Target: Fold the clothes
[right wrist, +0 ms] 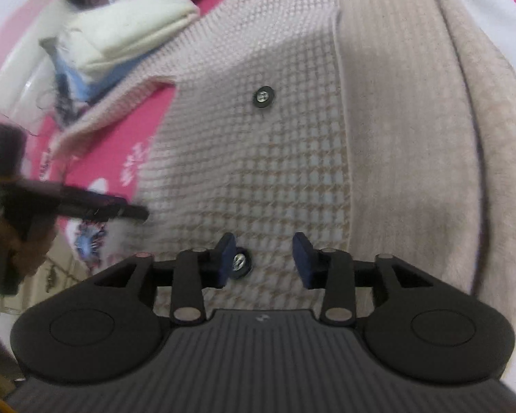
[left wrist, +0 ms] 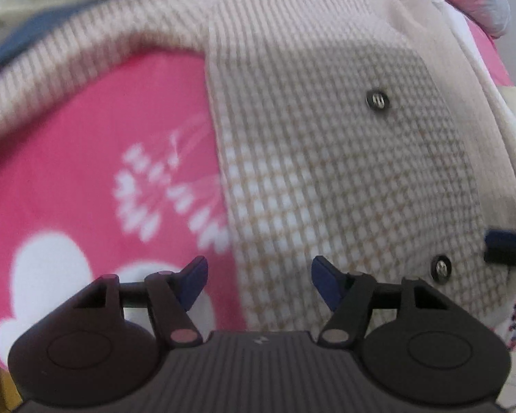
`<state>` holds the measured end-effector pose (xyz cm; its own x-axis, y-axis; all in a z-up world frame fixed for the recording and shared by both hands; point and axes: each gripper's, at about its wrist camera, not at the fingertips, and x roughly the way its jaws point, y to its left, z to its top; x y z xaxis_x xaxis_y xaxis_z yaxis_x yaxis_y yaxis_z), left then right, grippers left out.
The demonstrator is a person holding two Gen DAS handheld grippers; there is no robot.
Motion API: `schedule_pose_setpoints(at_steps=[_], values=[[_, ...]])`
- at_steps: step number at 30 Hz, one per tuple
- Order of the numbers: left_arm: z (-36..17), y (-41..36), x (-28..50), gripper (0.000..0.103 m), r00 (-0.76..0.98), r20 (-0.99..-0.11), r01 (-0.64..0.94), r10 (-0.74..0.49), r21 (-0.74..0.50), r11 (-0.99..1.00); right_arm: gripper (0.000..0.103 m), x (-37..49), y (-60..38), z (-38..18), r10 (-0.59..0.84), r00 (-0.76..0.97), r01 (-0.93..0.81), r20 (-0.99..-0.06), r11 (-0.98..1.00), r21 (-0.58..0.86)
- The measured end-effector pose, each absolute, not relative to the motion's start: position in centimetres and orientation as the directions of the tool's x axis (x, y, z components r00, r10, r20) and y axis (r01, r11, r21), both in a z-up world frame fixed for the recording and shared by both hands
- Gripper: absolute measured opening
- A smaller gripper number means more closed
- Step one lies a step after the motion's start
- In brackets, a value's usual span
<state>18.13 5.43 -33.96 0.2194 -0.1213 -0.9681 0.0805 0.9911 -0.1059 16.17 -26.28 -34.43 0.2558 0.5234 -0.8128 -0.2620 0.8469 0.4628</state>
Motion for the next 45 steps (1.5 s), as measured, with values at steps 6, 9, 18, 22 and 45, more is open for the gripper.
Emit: schedule_pose_setpoints(at_steps=[6,9,18,22,45], values=[[-32.3,2.3,19.9,0.066,0.339,-0.936,0.104,-0.099,-0.067,0.992,0.065,14.4,-24.9,-37.8,0.52,0.19,-0.37,-0.833,0.824,0.43],[-32.7,-0.7,20.8,0.066,0.353,-0.921,0.161,-0.165,-0.114,0.98,0.066,14.3,-24.8,-36.1,0.509,0.179,-0.378,-0.842,0.826,0.418],[-33.4,-8.5,20.4,0.066,0.415,-0.873,0.326,-0.256,-0.121,0.938,0.066,16.8,-40.6,-28.8,0.223,0.502,0.147,-0.836,0.93,0.336],[-34.1,-10.7,19.6,0.066,0.416,-0.871,0.397,-0.26,-0.083,0.914,0.065,17.1,-45.2,-30.4,0.016,0.437,0.269,-0.899,0.952,0.148],[-37.9,-18.2,16.7,0.065,0.394,-0.867,0.606,-0.307,-0.006,0.795,0.003,19.6,-56.1,-14.7,0.149,0.607,0.138,-0.781,0.948,0.288]])
